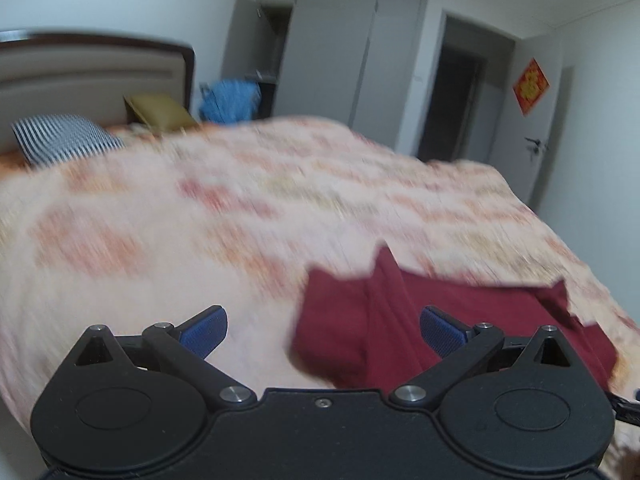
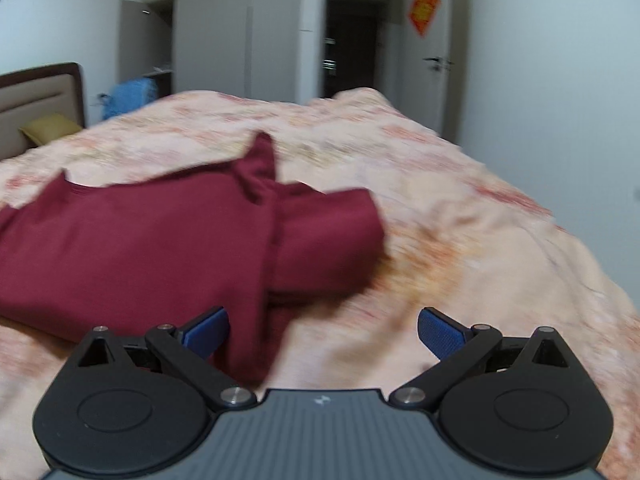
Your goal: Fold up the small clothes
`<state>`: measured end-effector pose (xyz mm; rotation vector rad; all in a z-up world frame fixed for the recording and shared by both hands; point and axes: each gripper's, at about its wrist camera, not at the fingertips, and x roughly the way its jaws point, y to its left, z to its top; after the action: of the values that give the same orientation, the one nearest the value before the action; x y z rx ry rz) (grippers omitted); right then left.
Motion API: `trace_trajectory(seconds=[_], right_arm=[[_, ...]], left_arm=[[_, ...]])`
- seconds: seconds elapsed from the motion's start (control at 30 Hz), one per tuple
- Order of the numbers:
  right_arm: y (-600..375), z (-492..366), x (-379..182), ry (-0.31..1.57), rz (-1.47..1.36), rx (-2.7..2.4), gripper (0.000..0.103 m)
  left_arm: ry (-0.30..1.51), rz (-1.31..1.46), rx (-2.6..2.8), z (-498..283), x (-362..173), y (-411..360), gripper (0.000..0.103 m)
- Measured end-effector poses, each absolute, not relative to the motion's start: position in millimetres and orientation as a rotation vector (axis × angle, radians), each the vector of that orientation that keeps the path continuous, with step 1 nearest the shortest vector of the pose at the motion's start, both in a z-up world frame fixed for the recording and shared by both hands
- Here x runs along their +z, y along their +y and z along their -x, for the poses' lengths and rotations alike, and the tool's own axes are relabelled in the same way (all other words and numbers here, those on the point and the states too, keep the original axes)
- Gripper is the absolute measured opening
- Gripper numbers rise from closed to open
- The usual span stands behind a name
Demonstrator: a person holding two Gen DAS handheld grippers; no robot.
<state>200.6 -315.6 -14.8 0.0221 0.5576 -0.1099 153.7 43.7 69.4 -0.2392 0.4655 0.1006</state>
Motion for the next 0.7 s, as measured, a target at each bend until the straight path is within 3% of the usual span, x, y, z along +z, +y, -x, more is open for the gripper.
trace_trajectory(seconds=[0.7], right_arm=[[-242, -204, 13, 0.407, 0.047, 0.093, 0.103]], left_arm=[[0.589, 0.404, 0.007, -196, -7, 15, 0.102]])
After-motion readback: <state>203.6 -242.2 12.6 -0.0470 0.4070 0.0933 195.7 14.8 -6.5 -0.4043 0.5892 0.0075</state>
